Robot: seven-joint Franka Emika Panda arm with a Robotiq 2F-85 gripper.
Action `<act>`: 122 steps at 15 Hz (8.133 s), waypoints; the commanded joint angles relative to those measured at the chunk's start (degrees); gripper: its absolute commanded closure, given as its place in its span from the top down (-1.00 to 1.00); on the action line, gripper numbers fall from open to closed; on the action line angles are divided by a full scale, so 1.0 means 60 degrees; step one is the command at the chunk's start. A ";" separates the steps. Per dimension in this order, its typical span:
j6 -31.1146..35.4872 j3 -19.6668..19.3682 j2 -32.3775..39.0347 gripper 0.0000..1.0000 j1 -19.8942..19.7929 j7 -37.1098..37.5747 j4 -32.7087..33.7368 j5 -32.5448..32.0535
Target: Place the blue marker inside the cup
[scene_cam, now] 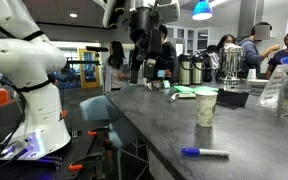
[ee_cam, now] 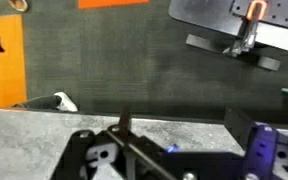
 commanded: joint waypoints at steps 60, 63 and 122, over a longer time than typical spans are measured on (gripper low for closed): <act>0.2540 0.0616 0.9674 -0.98 -0.0796 0.1939 0.6950 0.4189; 0.3254 0.0688 0.9264 -0.91 -0.0838 0.1597 0.6525 0.4152; -0.4473 0.0753 0.9223 -0.01 -0.1567 -1.8469 0.8042 1.6187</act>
